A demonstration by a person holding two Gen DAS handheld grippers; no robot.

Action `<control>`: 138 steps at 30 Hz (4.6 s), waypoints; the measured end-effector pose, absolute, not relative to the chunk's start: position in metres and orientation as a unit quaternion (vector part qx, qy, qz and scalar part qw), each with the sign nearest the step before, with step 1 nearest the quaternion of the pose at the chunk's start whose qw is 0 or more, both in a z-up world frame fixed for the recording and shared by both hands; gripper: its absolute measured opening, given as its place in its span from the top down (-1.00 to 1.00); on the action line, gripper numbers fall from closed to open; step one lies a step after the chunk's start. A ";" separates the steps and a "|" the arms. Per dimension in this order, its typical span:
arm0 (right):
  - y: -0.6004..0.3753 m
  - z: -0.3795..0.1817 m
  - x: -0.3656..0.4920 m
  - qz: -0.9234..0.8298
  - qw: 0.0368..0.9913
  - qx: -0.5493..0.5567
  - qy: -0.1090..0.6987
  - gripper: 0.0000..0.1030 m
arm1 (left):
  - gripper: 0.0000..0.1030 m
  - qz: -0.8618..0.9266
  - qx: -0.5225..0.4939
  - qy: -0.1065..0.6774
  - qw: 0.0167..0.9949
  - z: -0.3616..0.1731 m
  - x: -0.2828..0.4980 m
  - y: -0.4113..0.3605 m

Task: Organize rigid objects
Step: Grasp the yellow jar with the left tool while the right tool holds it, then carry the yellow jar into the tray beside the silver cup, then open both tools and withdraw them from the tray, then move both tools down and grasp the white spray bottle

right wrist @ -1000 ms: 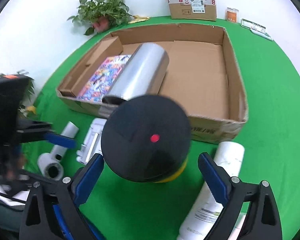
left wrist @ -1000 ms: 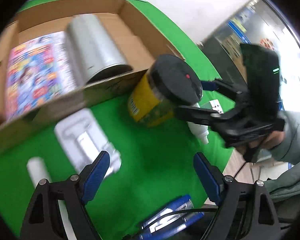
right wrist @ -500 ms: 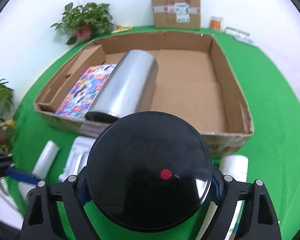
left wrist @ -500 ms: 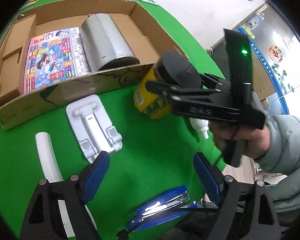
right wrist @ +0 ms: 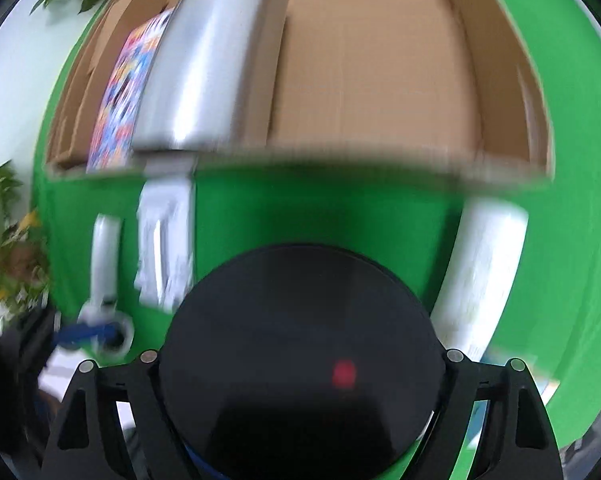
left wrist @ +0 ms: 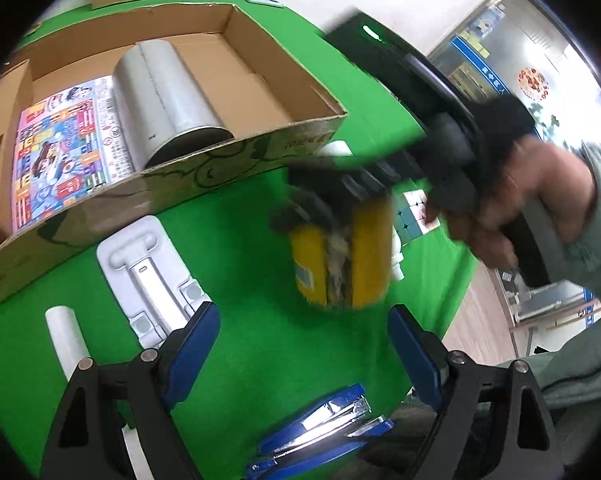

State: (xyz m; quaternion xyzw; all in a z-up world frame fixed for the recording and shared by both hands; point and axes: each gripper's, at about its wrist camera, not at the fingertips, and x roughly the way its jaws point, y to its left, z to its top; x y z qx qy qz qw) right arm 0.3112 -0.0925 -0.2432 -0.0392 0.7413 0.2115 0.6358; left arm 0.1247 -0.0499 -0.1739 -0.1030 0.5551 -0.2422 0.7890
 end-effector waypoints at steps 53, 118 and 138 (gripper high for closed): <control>-0.139 -0.079 0.299 0.317 0.667 0.214 0.639 -0.52 | -0.60 -0.117 -0.250 0.536 0.798 -0.060 0.207 -0.030; -0.212 -0.063 0.298 0.181 0.809 0.040 0.558 0.37 | 0.90 0.039 -0.127 0.461 0.877 -0.014 0.176 -0.052; -0.266 -0.039 0.192 0.178 0.823 0.020 0.539 -0.97 | -0.99 0.062 -0.112 0.457 0.880 -0.012 0.091 -0.099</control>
